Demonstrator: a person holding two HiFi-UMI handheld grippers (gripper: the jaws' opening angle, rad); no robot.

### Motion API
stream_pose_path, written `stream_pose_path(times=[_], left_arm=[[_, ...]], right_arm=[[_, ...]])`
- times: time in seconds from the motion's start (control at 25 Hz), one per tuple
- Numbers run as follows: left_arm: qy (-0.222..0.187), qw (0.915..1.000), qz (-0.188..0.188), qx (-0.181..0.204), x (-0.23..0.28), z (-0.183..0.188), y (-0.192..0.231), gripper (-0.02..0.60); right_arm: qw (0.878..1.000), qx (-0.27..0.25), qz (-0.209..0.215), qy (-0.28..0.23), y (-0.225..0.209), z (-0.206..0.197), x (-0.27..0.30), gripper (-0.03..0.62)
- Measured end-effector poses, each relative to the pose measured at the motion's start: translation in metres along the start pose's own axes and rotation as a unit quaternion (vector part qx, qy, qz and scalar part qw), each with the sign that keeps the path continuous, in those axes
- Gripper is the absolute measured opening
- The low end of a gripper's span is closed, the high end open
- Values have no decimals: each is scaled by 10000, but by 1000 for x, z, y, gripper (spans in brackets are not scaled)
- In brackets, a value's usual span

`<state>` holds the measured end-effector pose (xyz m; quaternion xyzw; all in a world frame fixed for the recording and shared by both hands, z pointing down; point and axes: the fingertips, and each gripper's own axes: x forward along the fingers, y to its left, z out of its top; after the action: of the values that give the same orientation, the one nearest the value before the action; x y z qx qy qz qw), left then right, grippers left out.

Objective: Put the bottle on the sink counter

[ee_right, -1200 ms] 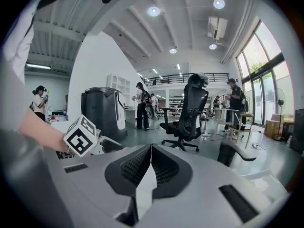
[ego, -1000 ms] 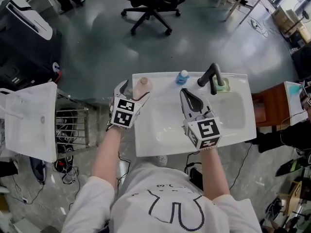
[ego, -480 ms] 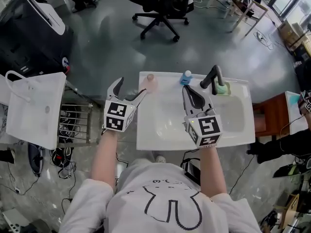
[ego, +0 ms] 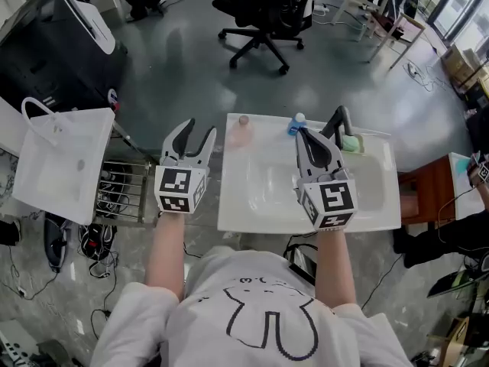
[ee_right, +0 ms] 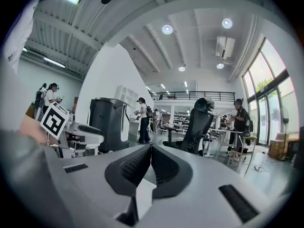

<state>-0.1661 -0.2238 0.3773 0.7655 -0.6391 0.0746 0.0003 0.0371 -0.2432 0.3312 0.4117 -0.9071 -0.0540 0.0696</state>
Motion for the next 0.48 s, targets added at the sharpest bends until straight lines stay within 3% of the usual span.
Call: stream_pose_path(times=[0.2,0.48], left_arm=[[-381,9983,421,126,-18,19,8,16],[-656,9966,466,154,-31,41,11,9]], right_arm=[[9999,-86,-15,-142,1,9,-6,29],[9996,-130,-60,-234,0,20,-11,28]])
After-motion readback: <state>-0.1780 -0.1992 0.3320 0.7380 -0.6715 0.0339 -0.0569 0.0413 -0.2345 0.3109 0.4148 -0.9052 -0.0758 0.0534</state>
